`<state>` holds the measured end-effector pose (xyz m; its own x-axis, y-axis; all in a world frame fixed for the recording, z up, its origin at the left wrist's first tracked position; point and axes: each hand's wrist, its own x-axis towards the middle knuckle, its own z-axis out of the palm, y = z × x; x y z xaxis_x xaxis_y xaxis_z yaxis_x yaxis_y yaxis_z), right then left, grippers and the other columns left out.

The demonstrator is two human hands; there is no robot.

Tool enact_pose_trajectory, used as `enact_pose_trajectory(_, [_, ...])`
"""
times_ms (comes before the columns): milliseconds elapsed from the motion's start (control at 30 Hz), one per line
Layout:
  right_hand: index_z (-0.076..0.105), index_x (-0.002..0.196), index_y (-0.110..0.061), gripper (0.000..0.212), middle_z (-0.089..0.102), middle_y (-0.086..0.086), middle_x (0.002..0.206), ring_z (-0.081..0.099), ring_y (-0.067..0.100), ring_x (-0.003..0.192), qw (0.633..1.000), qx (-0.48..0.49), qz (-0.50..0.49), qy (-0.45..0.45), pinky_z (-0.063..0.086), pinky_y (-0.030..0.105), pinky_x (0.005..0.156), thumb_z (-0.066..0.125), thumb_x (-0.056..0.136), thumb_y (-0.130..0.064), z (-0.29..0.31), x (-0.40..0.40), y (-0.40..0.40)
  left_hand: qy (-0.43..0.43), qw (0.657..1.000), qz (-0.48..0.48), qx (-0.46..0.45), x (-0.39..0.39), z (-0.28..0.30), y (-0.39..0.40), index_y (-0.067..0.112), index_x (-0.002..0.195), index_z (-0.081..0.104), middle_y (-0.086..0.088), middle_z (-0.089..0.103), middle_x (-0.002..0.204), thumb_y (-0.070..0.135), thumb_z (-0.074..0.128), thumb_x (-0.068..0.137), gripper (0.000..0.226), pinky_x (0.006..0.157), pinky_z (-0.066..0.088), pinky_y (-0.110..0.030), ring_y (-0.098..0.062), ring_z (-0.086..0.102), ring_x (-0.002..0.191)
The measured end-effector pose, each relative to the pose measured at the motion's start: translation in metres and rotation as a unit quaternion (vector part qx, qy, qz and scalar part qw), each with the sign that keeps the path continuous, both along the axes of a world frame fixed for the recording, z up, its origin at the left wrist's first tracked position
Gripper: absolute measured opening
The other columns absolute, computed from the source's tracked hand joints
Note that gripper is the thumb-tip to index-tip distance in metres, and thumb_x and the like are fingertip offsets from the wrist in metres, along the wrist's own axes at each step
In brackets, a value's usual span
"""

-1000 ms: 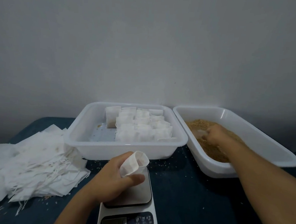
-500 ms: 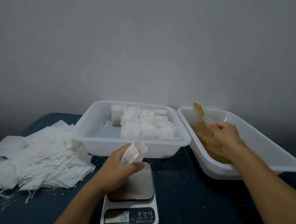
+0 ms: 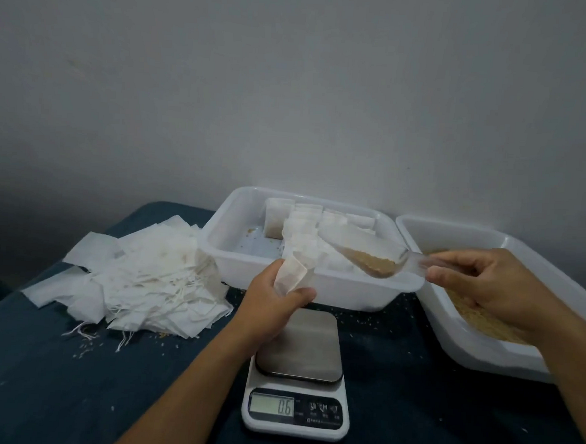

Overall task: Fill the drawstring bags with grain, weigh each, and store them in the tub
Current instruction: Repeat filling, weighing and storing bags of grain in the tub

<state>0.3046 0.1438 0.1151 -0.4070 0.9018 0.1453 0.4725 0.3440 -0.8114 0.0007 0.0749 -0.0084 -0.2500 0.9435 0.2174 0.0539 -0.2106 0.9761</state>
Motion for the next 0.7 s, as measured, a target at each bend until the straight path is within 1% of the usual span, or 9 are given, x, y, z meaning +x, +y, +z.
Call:
enact_pose_trajectory(67, [0.084, 0.103, -0.04, 0.034, 0.081, -0.007, 0.094, 0.07, 0.036, 0.083, 0.999, 0.01, 0.007, -0.043, 0.058, 0.037, 0.082, 0.086, 0.07, -0.049, 0.009, -0.001, -0.002, 0.004, 1.0, -0.001, -0.001, 0.0, -0.001, 0.001, 0.034, 0.111, 0.07, 0.016, 0.075, 0.089, 0.037, 0.078, 0.075, 0.037, 0.06, 0.048, -0.014, 0.004, 0.065, 0.071])
enact_pose_trajectory(100, [0.083, 0.102, -0.042, 0.033, 0.082, -0.005, 0.096, 0.073, 0.033, 0.092, 0.998, 0.019, 0.01, -0.066, 0.058, 0.041, 0.091, 0.086, 0.069, -0.049, 0.013, -0.001, -0.002, 0.007, 1.0, -0.003, 0.002, -0.001, -0.001, 0.0, 0.034, 0.11, 0.07, 0.015, 0.076, 0.091, 0.036, 0.079, 0.076, 0.036, 0.061, 0.048, -0.013, 0.004, 0.066, 0.073])
enact_pose_trajectory(133, [0.083, 0.1, -0.045, 0.034, 0.081, -0.005, 0.095, 0.075, 0.027, 0.092, 0.996, 0.028, 0.012, -0.084, 0.058, 0.039, 0.092, 0.086, 0.067, -0.052, 0.017, -0.002, -0.002, 0.01, 1.0, -0.006, 0.005, -0.001, -0.002, 0.0, 0.035, 0.11, 0.07, 0.014, 0.076, 0.093, 0.035, 0.079, 0.077, 0.034, 0.062, 0.049, -0.013, 0.003, 0.068, 0.077])
enact_pose_trajectory(233, [0.081, 0.093, -0.052, 0.034, 0.079, -0.009, 0.083, 0.072, 0.008, 0.071, 0.993, 0.042, 0.031, -0.111, 0.051, 0.015, 0.065, 0.085, 0.061, -0.058, 0.03, -0.004, -0.002, 0.033, 0.999, -0.008, 0.011, -0.001, -0.002, 0.0, 0.038, 0.106, 0.071, 0.013, 0.077, 0.1, 0.033, 0.081, 0.078, 0.03, 0.072, 0.054, -0.015, -0.003, 0.072, 0.089])
enact_pose_trajectory(300, [0.082, 0.091, -0.052, 0.033, 0.077, -0.007, 0.076, 0.065, 0.004, 0.061, 0.991, 0.043, 0.051, -0.119, 0.046, 0.012, 0.056, 0.085, 0.059, -0.058, 0.037, -0.005, -0.003, 0.064, 0.998, -0.004, 0.009, -0.002, -0.003, 0.0, 0.041, 0.103, 0.07, 0.015, 0.076, 0.099, 0.035, 0.081, 0.078, 0.028, 0.074, 0.055, -0.016, -0.004, 0.071, 0.088])
enact_pose_trajectory(400, [0.081, 0.093, -0.054, 0.034, 0.078, -0.006, 0.079, 0.067, 0.014, 0.066, 0.984, 0.055, 0.065, -0.158, 0.05, 0.023, 0.065, 0.084, 0.06, -0.062, 0.045, -0.008, -0.001, 0.124, 0.992, 0.003, -0.001, -0.002, -0.005, 0.001, 0.033, 0.098, 0.067, 0.015, 0.072, 0.092, 0.039, 0.08, 0.078, 0.024, 0.069, 0.052, -0.02, -0.004, 0.066, 0.08])
enact_pose_trajectory(500, [0.08, 0.094, -0.055, 0.036, 0.078, -0.007, 0.08, 0.07, 0.021, 0.074, 0.974, 0.075, 0.076, -0.201, 0.05, 0.03, 0.071, 0.084, 0.06, -0.066, 0.052, -0.013, 0.0, 0.157, 0.988, -0.003, 0.003, -0.001, -0.006, 0.001, 0.034, 0.097, 0.067, 0.016, 0.071, 0.091, 0.031, 0.082, 0.082, 0.022, 0.069, 0.05, -0.016, -0.004, 0.066, 0.082])
enact_pose_trajectory(600, [0.077, 0.092, -0.061, 0.032, 0.077, -0.015, 0.077, 0.066, 0.003, 0.066, 0.963, 0.088, 0.095, -0.236, 0.045, 0.012, 0.06, 0.082, 0.06, -0.067, 0.061, -0.02, -0.003, 0.167, 0.986, -0.013, 0.011, 0.0, -0.005, -0.001, 0.035, 0.099, 0.067, 0.017, 0.071, 0.095, 0.025, 0.084, 0.083, 0.025, 0.069, 0.048, -0.011, -0.002, 0.066, 0.087])
enact_pose_trajectory(700, [0.077, 0.092, -0.06, 0.032, 0.076, -0.018, 0.075, 0.063, -0.003, 0.063, 0.954, 0.098, 0.107, -0.263, 0.042, 0.007, 0.057, 0.081, 0.061, -0.066, 0.069, -0.027, -0.005, 0.181, 0.983, -0.017, 0.013, 0.001, -0.004, -0.002, 0.034, 0.097, 0.066, 0.02, 0.069, 0.093, 0.023, 0.085, 0.083, 0.026, 0.069, 0.046, -0.009, 0.001, 0.064, 0.085])
